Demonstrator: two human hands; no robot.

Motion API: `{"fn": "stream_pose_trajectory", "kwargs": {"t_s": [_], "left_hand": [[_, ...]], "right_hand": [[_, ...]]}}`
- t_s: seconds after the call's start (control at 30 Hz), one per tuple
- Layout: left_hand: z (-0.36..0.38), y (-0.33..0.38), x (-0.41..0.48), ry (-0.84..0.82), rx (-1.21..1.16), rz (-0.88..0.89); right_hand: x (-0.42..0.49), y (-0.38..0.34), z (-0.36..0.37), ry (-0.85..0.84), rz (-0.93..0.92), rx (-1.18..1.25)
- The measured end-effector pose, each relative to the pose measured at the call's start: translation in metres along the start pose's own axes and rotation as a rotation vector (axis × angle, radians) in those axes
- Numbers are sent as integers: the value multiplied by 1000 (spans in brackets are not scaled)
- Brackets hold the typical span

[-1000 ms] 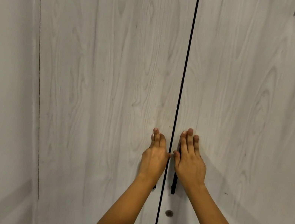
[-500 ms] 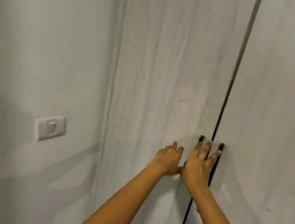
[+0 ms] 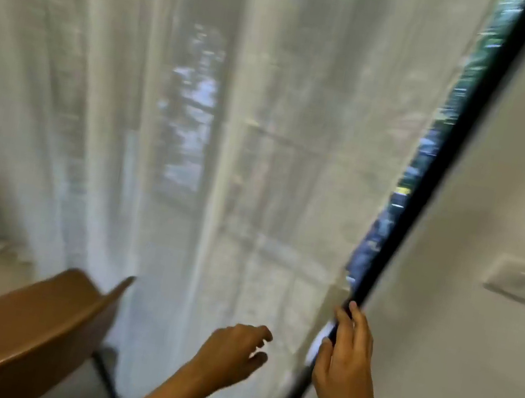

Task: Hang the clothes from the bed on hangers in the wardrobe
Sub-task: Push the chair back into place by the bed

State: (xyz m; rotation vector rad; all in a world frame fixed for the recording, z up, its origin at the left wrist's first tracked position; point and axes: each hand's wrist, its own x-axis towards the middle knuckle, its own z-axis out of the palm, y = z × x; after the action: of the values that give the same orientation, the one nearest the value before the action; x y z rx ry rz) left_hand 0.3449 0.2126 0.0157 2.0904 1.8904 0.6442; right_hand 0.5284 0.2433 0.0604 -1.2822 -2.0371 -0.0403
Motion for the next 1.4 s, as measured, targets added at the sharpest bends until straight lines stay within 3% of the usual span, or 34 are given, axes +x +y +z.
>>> {"fn": "stream_pose_trajectory", "kwargs": {"t_s": [0.1, 0.27, 0.47, 0.7, 0.8, 0.9, 1.03, 1.07, 1.3, 1.4], "left_hand": [[-42, -92, -66, 115, 52, -314], [-92, -190, -162, 267, 20, -728], [-94, -293, -215, 192, -57, -1062], [-51, -374, -220, -242, -67, -1118], [-42, -391, -211, -317, -111, -1078], [-38, -397, -209, -358, -143, -1066], [-28, -390, -218, -265, -75, -1098], [-25, -386, -220, -232, -43, -1105], [-8, -357, -170, -290, 59, -1102], [13, -335, -109, -247, -3, -1111]], "right_hand": [[6, -77, 54, -152, -183, 223], [6, -185, 140, -600, -328, 398], [6, -269, 260, -964, -383, 334], [-5, -284, 377, -1146, -368, 44], [-13, -285, 402, -1098, -235, 130], [-24, -295, 421, -965, 101, 420], [-17, -316, 437, -899, 829, 568], [-16, -317, 439, -909, 937, 621], [31, -281, 448, -947, 731, 700], [82, -249, 476, -1057, 517, 684]]}}
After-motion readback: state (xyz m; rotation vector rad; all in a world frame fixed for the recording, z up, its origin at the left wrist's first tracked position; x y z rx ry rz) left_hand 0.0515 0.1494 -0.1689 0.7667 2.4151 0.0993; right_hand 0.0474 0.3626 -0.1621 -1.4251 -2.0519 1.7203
